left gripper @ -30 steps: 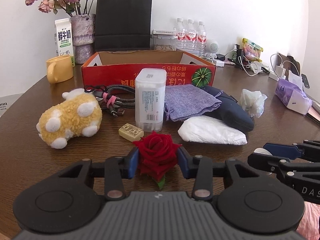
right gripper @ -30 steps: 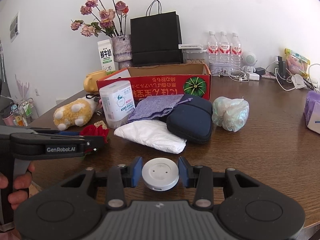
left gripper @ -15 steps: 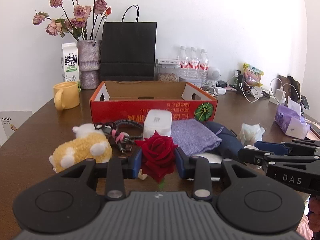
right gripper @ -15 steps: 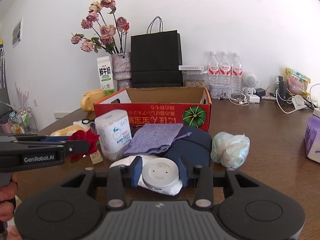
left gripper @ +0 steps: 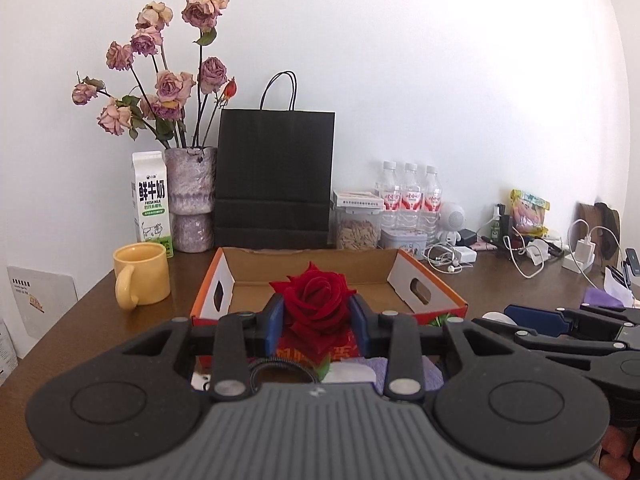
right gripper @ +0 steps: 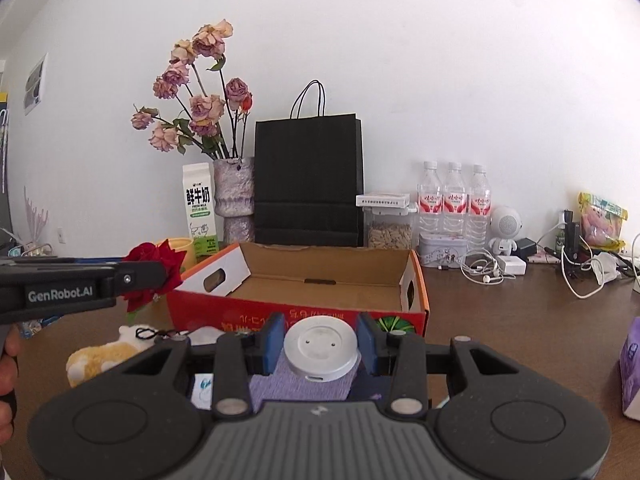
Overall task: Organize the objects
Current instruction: 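Grasp the red rose with the left tool while the right tool carries the disc toward the box, then lower the rose and disc into the cardboard box and open both tools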
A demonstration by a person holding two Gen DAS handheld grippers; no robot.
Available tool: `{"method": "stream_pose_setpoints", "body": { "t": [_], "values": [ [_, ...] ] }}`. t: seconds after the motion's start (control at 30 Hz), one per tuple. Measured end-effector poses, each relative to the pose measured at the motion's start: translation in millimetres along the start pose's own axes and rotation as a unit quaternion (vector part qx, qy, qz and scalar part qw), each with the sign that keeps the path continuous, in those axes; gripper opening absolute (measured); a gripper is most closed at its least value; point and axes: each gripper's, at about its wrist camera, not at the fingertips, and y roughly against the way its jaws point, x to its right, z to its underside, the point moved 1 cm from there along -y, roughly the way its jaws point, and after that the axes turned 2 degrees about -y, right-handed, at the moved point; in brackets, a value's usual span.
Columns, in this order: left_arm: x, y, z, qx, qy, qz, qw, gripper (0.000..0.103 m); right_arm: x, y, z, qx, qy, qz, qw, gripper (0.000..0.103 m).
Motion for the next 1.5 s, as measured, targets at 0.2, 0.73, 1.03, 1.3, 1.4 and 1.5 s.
{"method": "stream_pose_setpoints", "body": {
  "t": [0.2, 0.73, 1.03, 1.3, 1.4, 1.5],
  "values": [
    [-2, -29, -23, 0.022, 0.013, -0.001, 0.9997, 0.036, -3, -36, -27, 0.019, -0.003, -0.002, 1.0, 0.038],
    [-22, -135, -50, -0.018, 0.061, -0.052, 0.9966, 0.036, -5, -154, -73, 0.009, -0.015, 0.018, 1.0, 0.038],
    [-41, -182, -41, -0.07, 0.078, -0.079, 0.9913, 0.036, 4, -200, -57, -0.041, -0.014, 0.03, 0.999, 0.038],
    [-40, -178, -41, -0.065, 0.077, -0.095, 0.9904, 0.099, 4, -214, -46, -0.084, -0.003, 0.049, 0.995, 0.09],
    [-37, -175, -43, -0.056, 0.071, -0.111, 0.9897, 0.103, 5, -210, -47, -0.073, -0.006, 0.063, 0.995, 0.103],
    [-38, -176, -43, -0.063, 0.077, -0.108, 0.9892, 0.103, 10, -209, -49, -0.075, -0.019, 0.062, 0.995, 0.103]
  ]
}}
